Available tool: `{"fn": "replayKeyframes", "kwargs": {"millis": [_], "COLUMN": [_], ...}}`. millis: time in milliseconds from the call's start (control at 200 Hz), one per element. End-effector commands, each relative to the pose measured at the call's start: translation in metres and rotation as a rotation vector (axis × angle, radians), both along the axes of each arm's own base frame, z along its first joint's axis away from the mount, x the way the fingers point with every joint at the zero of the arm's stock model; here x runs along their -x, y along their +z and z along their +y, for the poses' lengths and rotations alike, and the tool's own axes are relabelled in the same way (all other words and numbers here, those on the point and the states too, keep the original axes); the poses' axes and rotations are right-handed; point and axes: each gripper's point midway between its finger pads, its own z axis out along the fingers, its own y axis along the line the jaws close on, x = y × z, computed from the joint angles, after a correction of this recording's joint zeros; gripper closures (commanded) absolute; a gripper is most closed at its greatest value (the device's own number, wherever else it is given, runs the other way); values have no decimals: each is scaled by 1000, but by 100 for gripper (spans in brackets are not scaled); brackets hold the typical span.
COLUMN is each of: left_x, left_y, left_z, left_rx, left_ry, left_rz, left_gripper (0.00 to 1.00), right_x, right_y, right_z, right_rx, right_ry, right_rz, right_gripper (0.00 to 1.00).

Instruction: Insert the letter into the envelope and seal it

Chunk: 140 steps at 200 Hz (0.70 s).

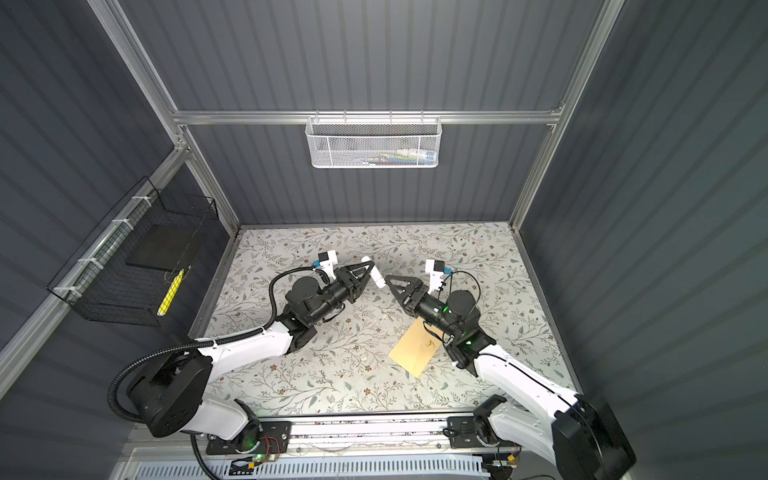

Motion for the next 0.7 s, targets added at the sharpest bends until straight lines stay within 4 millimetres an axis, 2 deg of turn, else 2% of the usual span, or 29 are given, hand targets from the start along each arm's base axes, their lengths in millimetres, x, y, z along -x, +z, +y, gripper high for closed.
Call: {"fn": "replayKeyframes", "kwargs": {"millis": [0, 190, 345, 575, 695], "left_x": [-2, -2, -2, -3, -3], "left_y": [5, 6, 5, 2, 1], "left_z": [4, 6, 5, 5, 5], "left_rx": [9, 8, 11, 8, 6], "left_ry": [22, 27, 27, 31, 31], "left_rz": [-46, -50, -50, -44, -43], "left_gripper": [100, 100, 100, 100, 100], "right_x": [10, 2, -1, -1, -1], "right_y": [40, 34, 22, 22, 21], "right_z": [4, 12, 20, 22, 24], "right_rx": [-233, -302, -295, -330, -331], "right_ry": [101, 128, 138, 155, 160], "right_rz": [-18, 9, 39, 30, 28], "right_gripper": [25, 38, 42, 52, 54]}}
